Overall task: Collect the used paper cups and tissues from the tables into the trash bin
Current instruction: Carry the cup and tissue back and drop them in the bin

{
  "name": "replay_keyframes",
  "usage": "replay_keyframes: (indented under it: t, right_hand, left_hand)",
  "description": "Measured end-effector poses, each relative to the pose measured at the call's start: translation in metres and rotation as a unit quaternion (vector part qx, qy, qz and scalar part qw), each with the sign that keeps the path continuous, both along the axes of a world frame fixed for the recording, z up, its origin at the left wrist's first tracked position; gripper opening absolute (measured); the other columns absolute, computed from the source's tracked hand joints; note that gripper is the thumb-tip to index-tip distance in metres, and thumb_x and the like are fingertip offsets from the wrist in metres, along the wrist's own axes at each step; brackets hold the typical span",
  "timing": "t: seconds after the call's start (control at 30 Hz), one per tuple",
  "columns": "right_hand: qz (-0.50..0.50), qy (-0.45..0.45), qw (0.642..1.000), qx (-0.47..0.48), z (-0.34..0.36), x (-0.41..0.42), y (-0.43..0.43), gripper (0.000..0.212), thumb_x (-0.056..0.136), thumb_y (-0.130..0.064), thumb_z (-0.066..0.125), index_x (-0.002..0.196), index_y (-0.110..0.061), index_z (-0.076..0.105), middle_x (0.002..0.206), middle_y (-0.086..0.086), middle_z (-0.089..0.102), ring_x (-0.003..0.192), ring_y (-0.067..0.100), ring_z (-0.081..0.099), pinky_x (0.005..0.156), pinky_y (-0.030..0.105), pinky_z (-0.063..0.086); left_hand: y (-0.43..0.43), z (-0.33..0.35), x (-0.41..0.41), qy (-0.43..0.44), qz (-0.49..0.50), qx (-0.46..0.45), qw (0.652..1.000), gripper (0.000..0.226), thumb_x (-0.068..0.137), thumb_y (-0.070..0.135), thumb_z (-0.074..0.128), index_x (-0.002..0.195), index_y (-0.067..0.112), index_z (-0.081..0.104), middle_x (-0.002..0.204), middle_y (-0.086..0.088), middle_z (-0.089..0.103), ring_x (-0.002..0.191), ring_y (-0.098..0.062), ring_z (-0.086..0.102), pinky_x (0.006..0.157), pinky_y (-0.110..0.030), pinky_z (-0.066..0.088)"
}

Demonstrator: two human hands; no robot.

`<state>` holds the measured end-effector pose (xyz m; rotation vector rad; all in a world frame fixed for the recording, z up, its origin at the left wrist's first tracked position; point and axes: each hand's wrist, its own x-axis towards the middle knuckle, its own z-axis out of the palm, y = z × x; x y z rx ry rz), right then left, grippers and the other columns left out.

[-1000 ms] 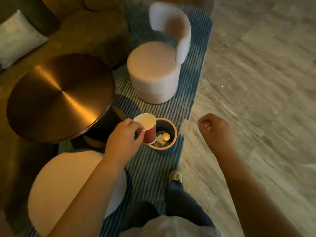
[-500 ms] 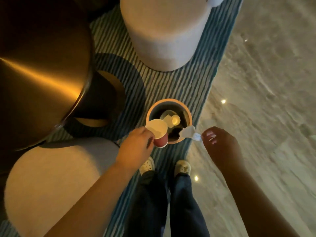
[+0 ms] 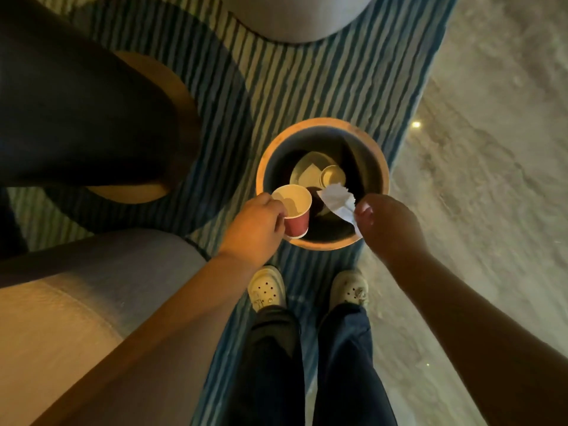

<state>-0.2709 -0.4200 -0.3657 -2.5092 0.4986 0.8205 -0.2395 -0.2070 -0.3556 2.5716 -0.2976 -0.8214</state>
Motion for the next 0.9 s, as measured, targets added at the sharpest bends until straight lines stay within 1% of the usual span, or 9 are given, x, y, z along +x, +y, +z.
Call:
replay_keyframes:
  t: [0.07,0.17,0.27,0.4,0.5,0.6,0.7,0.8,0.9]
  right_hand:
    - [0.026,0.011,1.0,-0.003,-0.023,-0.001,0.004,0.02,0.096,-0.027,0.048,0.076,-0.025,0.049,0.079,-0.003,0.057,0.071,0.014,0.053,0.063,0.026,0.038]
    - [0.091,0.041,0.995,-0.012,-0.04,-0.003,0.006,0.01,0.094,-0.014,0.047,0.091,-0.017,0.056,0.092,0.003,0.059,0.08,0.018,0.056,0.071,0.027,0.046]
    - [0.13,0.058,0.99,-0.014,-0.05,-0.003,0.01,0.019,0.092,-0.012,0.052,0.108,-0.016,0.061,0.105,0.004,0.06,0.096,0.021,0.06,0.083,0.031,0.051]
    - [0.175,0.02,0.984,-0.01,-0.069,-0.005,0.015,0.021,0.09,-0.015,0.055,0.109,-0.021,0.062,0.101,-0.002,0.059,0.097,0.016,0.058,0.08,0.026,0.049]
    - [0.212,0.026,0.977,-0.026,-0.077,-0.008,0.017,0.025,0.089,-0.02,0.057,0.113,-0.025,0.06,0.105,-0.004,0.057,0.102,0.015,0.055,0.084,0.028,0.049]
    - [0.193,0.021,0.981,-0.028,-0.076,-0.011,0.017,0.028,0.094,-0.026,0.05,0.121,-0.025,0.056,0.114,-0.002,0.053,0.109,0.017,0.05,0.089,0.032,0.048]
    - [0.148,0.004,0.989,-0.017,-0.062,-0.009,0.018,0.03,0.095,-0.034,0.045,0.122,-0.024,0.055,0.12,-0.003,0.051,0.114,0.016,0.046,0.092,0.032,0.042]
    - [0.13,-0.03,0.991,-0.01,-0.037,0.0,0.019,0.035,0.093,-0.037,0.049,0.126,-0.025,0.051,0.125,-0.003,0.05,0.118,0.016,0.044,0.097,0.034,0.039]
    - [0.106,-0.099,0.989,0.009,0.007,0.023,0.023,0.042,0.092,-0.038,0.054,0.13,-0.021,0.049,0.132,0.002,0.049,0.125,0.021,0.042,0.102,0.038,0.036]
  left_hand:
    - [0.002,-0.018,-0.006,0.002,-0.005,0.006,1.0,0.02,0.089,0.014,0.058,0.107,0.007,0.065,0.11,-0.007,0.056,0.104,-0.022,0.052,0.081,-0.025,0.038]
    - [0.004,-0.042,-0.006,-0.008,-0.016,0.004,1.0,0.018,0.088,0.012,0.059,0.104,0.006,0.066,0.108,-0.008,0.057,0.102,-0.024,0.054,0.081,-0.026,0.04]
    - [0.002,-0.059,-0.001,-0.009,-0.035,0.006,0.999,0.02,0.088,0.011,0.058,0.106,0.006,0.065,0.11,-0.007,0.056,0.106,-0.023,0.051,0.082,-0.024,0.038]
    - [0.002,-0.08,0.003,0.005,-0.068,0.016,0.998,0.019,0.086,0.008,0.059,0.103,0.004,0.065,0.109,-0.01,0.054,0.107,-0.028,0.049,0.083,-0.041,0.049]
    - [0.002,-0.087,0.006,0.005,-0.106,0.039,0.994,0.021,0.085,0.01,0.058,0.104,0.005,0.065,0.107,-0.011,0.056,0.103,-0.03,0.051,0.083,-0.043,0.047]
    - [0.001,-0.083,0.008,-0.001,-0.114,0.059,0.992,0.025,0.088,0.014,0.055,0.111,0.009,0.062,0.112,-0.008,0.055,0.107,-0.027,0.049,0.086,-0.04,0.045]
    - [0.002,-0.07,0.011,0.008,-0.106,0.075,0.992,0.031,0.091,0.019,0.051,0.12,0.013,0.056,0.118,-0.004,0.051,0.114,-0.023,0.044,0.09,-0.035,0.041]
    - [0.001,-0.042,0.019,-0.003,-0.109,0.097,0.989,0.039,0.092,0.024,0.049,0.131,0.019,0.048,0.125,-0.001,0.047,0.119,-0.021,0.041,0.093,-0.035,0.037]
    - [-0.001,0.0,0.034,-0.057,-0.095,0.09,0.99,0.046,0.092,0.027,0.05,0.137,0.019,0.041,0.132,-0.002,0.045,0.121,-0.023,0.042,0.096,-0.038,0.037]
